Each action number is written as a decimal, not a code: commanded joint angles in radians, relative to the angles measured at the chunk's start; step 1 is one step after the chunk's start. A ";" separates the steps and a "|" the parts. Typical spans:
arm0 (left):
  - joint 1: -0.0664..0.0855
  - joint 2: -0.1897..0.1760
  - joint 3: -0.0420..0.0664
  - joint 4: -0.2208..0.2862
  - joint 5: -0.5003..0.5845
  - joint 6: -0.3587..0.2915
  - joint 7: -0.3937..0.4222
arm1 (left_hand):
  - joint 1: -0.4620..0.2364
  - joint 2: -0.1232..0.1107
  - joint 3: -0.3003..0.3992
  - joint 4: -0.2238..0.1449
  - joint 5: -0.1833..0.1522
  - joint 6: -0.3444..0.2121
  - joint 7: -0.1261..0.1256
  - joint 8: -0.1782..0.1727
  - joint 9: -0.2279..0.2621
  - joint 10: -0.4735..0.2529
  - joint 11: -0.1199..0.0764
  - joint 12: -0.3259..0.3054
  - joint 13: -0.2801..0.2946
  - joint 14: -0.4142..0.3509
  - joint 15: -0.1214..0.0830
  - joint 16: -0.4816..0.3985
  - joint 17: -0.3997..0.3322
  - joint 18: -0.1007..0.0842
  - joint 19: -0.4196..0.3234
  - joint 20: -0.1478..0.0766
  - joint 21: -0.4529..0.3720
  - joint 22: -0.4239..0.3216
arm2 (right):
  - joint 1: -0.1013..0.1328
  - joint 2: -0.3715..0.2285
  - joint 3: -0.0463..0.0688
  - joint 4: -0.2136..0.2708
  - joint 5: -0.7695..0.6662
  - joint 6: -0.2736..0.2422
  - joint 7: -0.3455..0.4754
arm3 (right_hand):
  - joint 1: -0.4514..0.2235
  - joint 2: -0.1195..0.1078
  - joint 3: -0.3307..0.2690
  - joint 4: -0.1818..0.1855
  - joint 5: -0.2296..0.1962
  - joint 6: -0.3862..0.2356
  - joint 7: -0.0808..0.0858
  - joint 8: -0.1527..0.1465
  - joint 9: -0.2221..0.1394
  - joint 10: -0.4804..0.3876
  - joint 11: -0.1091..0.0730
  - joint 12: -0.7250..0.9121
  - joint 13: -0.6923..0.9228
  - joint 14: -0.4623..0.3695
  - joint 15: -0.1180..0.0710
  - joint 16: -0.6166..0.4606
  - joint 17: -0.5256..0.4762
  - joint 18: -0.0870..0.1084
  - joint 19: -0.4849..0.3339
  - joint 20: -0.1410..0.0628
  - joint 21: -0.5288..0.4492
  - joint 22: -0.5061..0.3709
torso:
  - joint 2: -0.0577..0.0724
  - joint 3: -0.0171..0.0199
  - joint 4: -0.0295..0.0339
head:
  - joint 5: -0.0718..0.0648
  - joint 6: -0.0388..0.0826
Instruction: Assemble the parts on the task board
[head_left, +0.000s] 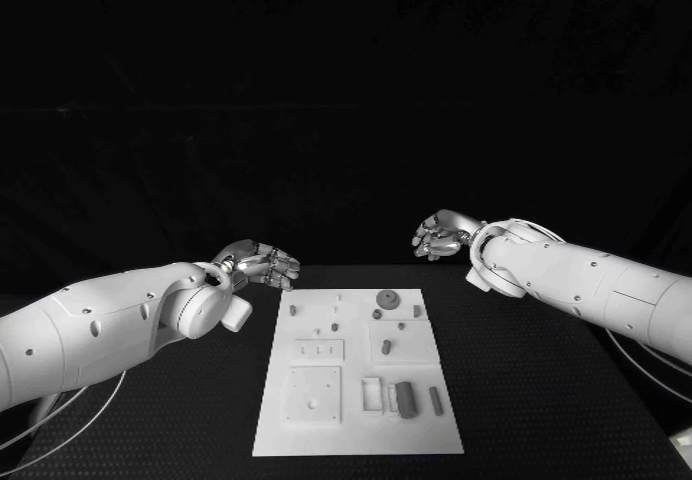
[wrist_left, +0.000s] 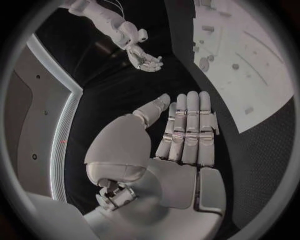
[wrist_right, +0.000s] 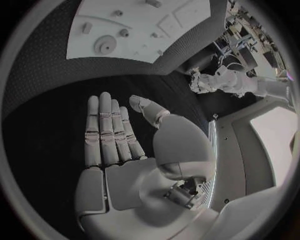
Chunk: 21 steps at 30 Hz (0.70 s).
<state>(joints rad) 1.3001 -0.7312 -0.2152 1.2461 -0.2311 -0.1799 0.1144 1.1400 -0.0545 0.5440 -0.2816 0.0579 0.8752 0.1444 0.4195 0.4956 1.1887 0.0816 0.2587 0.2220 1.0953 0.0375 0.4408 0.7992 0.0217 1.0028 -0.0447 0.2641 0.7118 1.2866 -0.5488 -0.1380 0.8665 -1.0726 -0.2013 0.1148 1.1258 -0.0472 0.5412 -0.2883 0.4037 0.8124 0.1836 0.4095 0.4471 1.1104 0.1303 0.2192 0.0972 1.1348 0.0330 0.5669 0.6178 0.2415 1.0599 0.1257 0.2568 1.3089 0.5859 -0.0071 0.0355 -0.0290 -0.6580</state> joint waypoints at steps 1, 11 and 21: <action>0.001 -0.029 0.001 0.066 -0.024 0.031 0.014 | -0.010 -0.006 -0.006 0.000 -0.004 -0.007 0.009 -0.010 -0.003 -0.007 0.008 -0.009 0.002 -0.005 0.006 -0.009 0.005 -0.004 -0.004 -0.007 -0.004 0.001 | 0.000 0.017 0.001 -0.017 -0.183 -0.001 -0.009 | 0.013 -0.001 0.003 -0.002 0.007 0.018 -0.005 -0.006 0.004 0.019 -0.008 -0.008 0.001 0.043 -0.018 0.032 0.035 0.020 0.048 -0.023 0.031 0.025 | 0.022 -0.0057 0.0134 | -0.011 0.007; 0.008 -0.095 0.001 0.196 -0.024 0.006 0.021 | -0.025 -0.016 -0.009 0.004 -0.004 -0.020 0.017 -0.025 -0.007 -0.025 0.018 -0.029 0.006 -0.011 0.009 -0.025 0.019 -0.009 -0.011 -0.008 -0.011 0.004 | -0.001 0.048 0.001 -0.014 -0.330 -0.002 -0.011 | 0.029 -0.006 0.005 -0.002 0.007 0.046 -0.012 -0.026 0.009 0.049 -0.027 -0.034 -0.003 0.132 -0.041 0.174 0.134 0.020 0.146 -0.082 0.180 0.028 | 0.062 -0.0122 0.0437 | -0.036 0.024; 0.014 -0.120 0.005 0.249 -0.024 -0.001 0.025 | -0.038 -0.027 -0.011 0.011 -0.004 -0.039 0.027 -0.040 -0.009 -0.044 0.028 -0.049 0.009 -0.015 0.012 -0.040 0.031 -0.010 -0.015 -0.006 -0.017 0.008 | -0.017 0.049 -0.002 0.039 -0.463 -0.002 -0.045 | 0.025 -0.040 0.013 0.000 0.007 0.032 -0.006 -0.053 0.007 0.032 -0.019 -0.070 -0.014 0.141 -0.035 0.240 0.169 0.020 0.149 -0.097 0.267 0.028 | 0.097 -0.0193 0.0574 | -0.050 0.029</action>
<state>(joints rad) 1.3107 -0.8492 -0.2122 1.4867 -0.2500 -0.1759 0.1207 1.1123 -0.0822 0.5355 -0.2731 0.0579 0.8410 0.1712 0.3826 0.4877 1.1521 0.1109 0.2120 0.2292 1.0860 0.0468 0.4039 0.8298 0.0153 0.9970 -0.0504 0.2524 0.7186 1.2707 -0.4963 -0.1395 0.8952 -1.4420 -0.2044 0.0936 1.1504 -0.0822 0.5496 -0.2911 0.4076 0.8480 0.1748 0.3600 0.4553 1.1517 0.1097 0.1503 0.0833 1.2729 -0.0049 0.8052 0.7866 0.2243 1.2063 0.0353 0.5216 1.3082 0.6676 -0.0234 0.0872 -0.0750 -0.6319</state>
